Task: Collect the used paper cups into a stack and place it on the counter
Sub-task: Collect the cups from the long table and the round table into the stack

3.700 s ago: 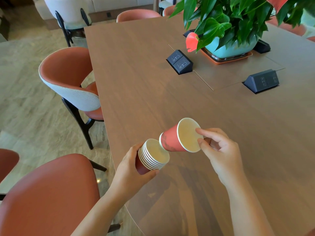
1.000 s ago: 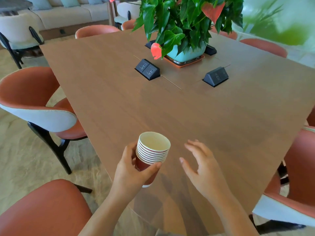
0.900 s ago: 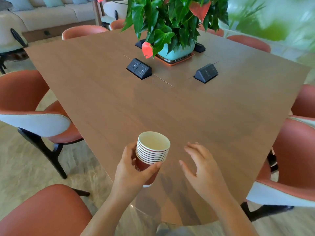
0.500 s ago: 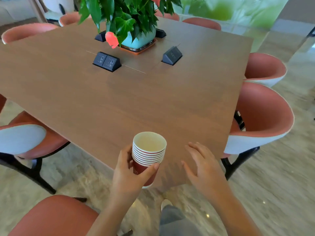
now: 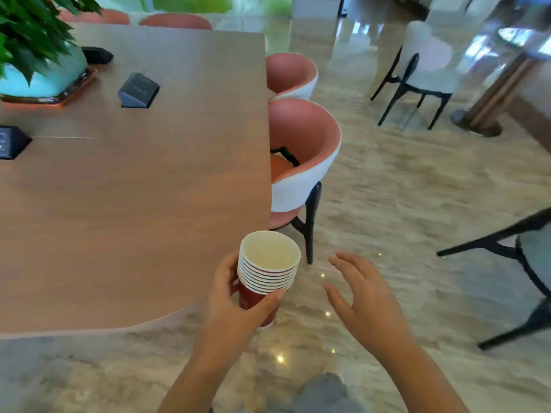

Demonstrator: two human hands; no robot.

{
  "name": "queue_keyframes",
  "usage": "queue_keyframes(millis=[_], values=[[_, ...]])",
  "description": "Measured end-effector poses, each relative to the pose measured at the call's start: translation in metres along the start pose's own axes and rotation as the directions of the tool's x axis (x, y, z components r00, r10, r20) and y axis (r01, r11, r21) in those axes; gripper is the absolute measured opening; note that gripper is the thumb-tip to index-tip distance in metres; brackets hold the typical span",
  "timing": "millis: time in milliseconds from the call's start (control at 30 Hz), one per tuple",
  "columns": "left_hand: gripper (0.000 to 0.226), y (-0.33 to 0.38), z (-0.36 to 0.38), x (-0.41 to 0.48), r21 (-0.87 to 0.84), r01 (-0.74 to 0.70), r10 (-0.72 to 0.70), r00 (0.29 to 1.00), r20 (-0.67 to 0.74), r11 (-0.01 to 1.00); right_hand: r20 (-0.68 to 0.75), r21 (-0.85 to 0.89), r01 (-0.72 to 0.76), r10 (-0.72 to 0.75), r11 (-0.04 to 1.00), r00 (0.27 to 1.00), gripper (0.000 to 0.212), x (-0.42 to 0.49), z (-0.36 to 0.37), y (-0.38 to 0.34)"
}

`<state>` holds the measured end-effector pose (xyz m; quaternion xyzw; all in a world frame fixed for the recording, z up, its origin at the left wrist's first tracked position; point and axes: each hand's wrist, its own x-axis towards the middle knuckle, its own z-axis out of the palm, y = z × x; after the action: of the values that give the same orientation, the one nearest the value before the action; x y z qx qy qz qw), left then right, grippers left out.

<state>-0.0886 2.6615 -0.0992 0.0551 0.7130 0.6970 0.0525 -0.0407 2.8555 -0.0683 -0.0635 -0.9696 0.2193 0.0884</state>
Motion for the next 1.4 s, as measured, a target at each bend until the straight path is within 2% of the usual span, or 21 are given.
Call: queue_keyframes(millis=[333,467,633,900,1067,1267,1400], values=[[0.068,0.016,0.159,-0.001,0.017,-0.040,0.035,0.967,0.251,0.999,-0.200,-0.028,-0.246,0.235,0.969,0.951,0.038,-0.060,-0.079,0.128],[0.071,0.024,0.246,-0.009,0.012,-0.044,0.035,0.916,0.400,0.999,-0.307,0.002,-0.333,0.318,0.943,0.897,0.037,-0.086,-0.121,0.191],[0.068,0.031,0.347,-0.022,0.034,-0.121,0.084,0.839,0.537,0.992,-0.398,0.025,-0.425,0.399,0.905,0.826,0.038,-0.120,-0.166,0.263],[0.066,0.032,0.473,-0.053,0.002,-0.115,0.077,0.679,0.730,0.993,-0.530,0.094,-0.599,0.550,0.795,0.646,0.037,-0.186,-0.209,0.343],[0.072,0.021,0.519,-0.056,0.045,-0.093,0.022,0.611,0.791,0.995,-0.524,0.164,-0.701,0.663,0.694,0.534,0.036,-0.207,-0.213,0.378],[0.073,0.012,0.581,-0.014,0.090,-0.092,-0.021,0.574,0.819,0.992,-0.507,0.205,-0.769,0.738,0.605,0.445,0.036,-0.187,-0.222,0.428],[0.070,0.013,0.643,0.026,0.072,-0.083,-0.020,0.511,0.859,0.994,-0.535,0.201,-0.804,0.751,0.559,0.388,0.034,-0.152,-0.245,0.470]])
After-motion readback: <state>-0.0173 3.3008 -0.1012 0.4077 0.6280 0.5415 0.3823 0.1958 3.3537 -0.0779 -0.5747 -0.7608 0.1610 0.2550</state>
